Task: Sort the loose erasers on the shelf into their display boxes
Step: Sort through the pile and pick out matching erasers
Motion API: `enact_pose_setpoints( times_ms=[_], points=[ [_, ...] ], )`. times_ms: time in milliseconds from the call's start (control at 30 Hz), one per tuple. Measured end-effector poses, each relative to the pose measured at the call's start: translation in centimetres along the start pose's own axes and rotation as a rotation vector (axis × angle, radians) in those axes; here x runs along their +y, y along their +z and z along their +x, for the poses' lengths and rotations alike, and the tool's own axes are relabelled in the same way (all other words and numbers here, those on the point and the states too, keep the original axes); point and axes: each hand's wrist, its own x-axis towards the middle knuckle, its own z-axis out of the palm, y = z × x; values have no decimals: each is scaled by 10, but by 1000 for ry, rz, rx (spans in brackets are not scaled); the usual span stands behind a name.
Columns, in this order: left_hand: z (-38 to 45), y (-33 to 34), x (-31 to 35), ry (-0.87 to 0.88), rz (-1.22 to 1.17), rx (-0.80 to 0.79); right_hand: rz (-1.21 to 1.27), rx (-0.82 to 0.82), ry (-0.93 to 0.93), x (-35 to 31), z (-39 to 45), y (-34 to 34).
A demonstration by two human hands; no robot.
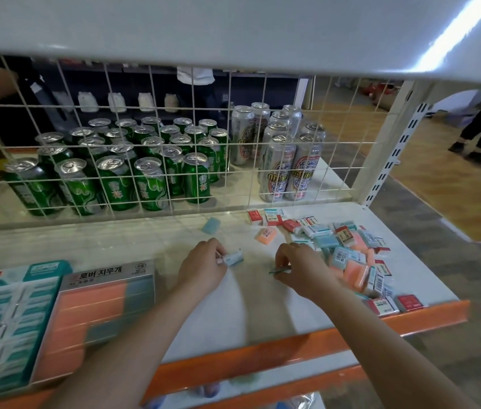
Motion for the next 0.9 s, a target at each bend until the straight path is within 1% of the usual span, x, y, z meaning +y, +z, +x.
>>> enact_pose_setpoints(
  times_ms=[100, 200, 433, 533, 600, 767, 900],
  points=[
    [-10, 3, -2, 61, -22, -47, 57, -15, -6, 2, -8, 1],
    [-17, 6, -7, 73, -43, -48, 31, -43, 8, 6, -16, 3],
    [-18, 7, -11, 31, -33, -32, 86, -25, 97, 6, -22, 0],
    [-18, 8, -7, 14, 5, -35, 96, -58, 113, 4, -22, -1],
    [-19, 9, -4, -5, 9, -30, 88, -95, 90, 2, -20, 2],
    [-22, 9, -2, -22, -46, -14, 20, -144, 66, -2, -16, 9],
    [-25, 8, 0, -52, -137, -17, 95, -87, 90, -5, -14, 9]
  ],
)
